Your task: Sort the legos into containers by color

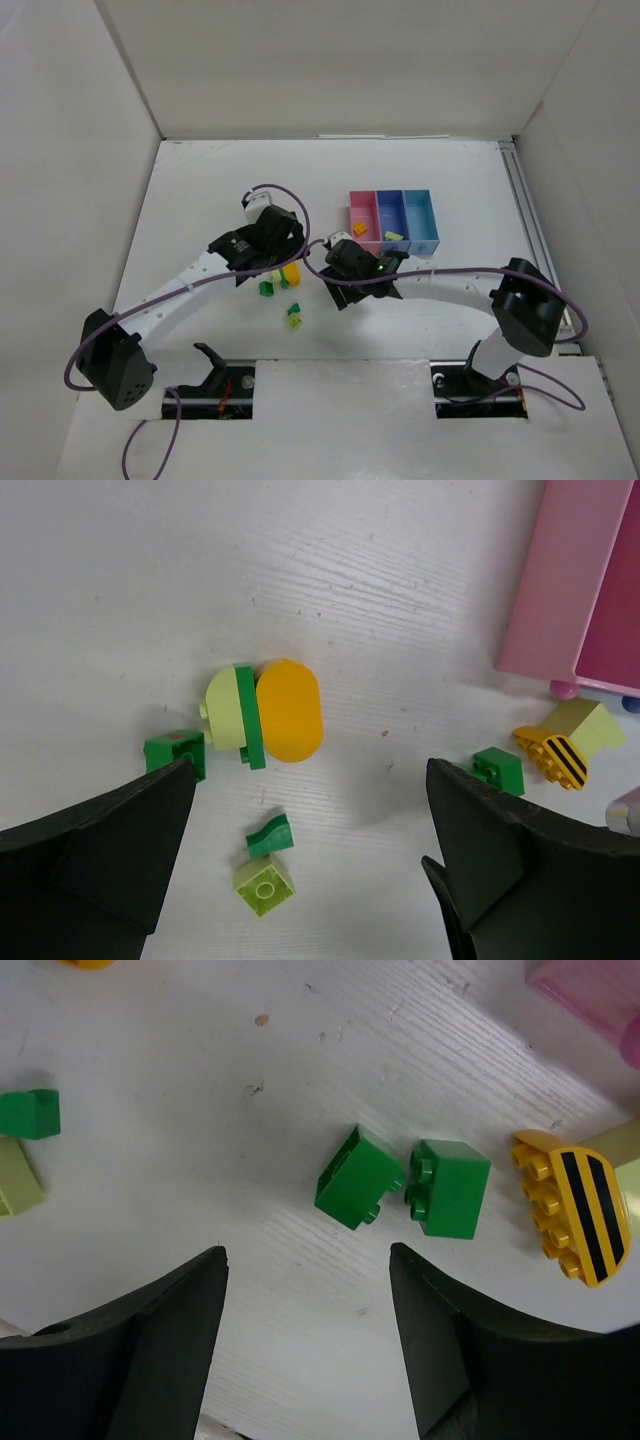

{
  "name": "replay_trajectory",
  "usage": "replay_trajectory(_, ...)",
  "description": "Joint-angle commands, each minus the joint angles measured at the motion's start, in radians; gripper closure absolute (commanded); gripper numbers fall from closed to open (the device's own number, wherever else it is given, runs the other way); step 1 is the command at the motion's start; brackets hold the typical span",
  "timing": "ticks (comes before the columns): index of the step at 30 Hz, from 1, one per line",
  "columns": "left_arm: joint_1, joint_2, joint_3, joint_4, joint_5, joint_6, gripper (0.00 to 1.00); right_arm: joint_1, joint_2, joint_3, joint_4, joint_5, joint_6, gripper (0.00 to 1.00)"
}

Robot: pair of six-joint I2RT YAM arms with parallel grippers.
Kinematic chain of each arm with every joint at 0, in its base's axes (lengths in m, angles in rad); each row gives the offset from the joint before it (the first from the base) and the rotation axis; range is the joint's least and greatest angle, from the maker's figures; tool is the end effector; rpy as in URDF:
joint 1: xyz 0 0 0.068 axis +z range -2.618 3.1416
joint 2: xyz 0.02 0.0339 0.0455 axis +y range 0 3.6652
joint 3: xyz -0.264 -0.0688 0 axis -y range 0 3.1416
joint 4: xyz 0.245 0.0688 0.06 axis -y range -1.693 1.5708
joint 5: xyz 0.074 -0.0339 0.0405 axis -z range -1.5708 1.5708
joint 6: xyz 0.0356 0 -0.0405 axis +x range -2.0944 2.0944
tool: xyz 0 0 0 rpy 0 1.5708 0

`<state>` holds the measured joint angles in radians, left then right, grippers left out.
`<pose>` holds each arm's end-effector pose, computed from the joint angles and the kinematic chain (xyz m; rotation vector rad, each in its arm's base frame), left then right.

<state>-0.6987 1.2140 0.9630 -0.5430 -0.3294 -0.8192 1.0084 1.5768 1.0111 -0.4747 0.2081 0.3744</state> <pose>0.2030 -0.1555 0.2813 -0.2993 2.3225 -0.3761 0.1745 0.2631 0.2029 -0.7386 2.4873 0.2405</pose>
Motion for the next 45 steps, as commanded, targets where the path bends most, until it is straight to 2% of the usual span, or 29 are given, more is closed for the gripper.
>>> replay_trajectory(1, -0.001, -0.03, -0.012, -0.012, -0.023, -0.014, 0.0, 0.002, 0.022, 0.06, 0.031, 0.033, 0.031, 0.29)
replay_trajectory(6, -0.001, -0.041, -0.021, -0.021, -0.033, -0.014, 0.0, 0.002, 0.051, 0.07, 0.041, 0.056, 0.076, 0.3)
replay_trajectory(13, -0.001, -0.059, -0.021, -0.031, -0.054, -0.014, 0.0, 0.002, 0.144, 0.11, 0.027, 0.123, 0.103, 0.44)
replay_trajectory(19, -0.001, -0.048, -0.021, -0.031, -0.063, -0.014, 0.0, 0.002, 0.158, 0.129, 0.016, 0.162, 0.112, 0.45)
replay_trajectory(23, -0.001, -0.039, -0.012, -0.031, -0.063, -0.014, 0.0, 0.002, 0.181, 0.152, 0.016, 0.194, 0.112, 0.51)
replay_trajectory(31, -0.001, -0.039, -0.012, -0.031, -0.072, -0.014, 0.0, 0.002, 0.215, 0.17, -0.002, 0.22, 0.112, 0.75)
replay_trajectory(34, -0.001, -0.019, 0.0, -0.031, -0.072, -0.005, 0.0, 0.002, 0.16, 0.17, -0.013, 0.22, 0.112, 0.8)
replay_trajectory(39, -0.001, 0.027, 0.029, -0.008, -0.063, 0.02, 0.0, -0.024, 0.026, 0.181, -0.024, 0.238, 0.077, 0.81)
replay_trajectory(43, -0.001, 0.065, 0.052, 0.002, -0.045, 0.051, 0.0, -0.14, -0.098, 0.181, -0.033, 0.229, 0.003, 0.82)
replay_trajectory(45, -0.001, 0.079, 0.063, 0.015, -0.034, 0.051, 0.0, -0.241, -0.15, 0.181, -0.022, 0.229, -0.037, 0.82)
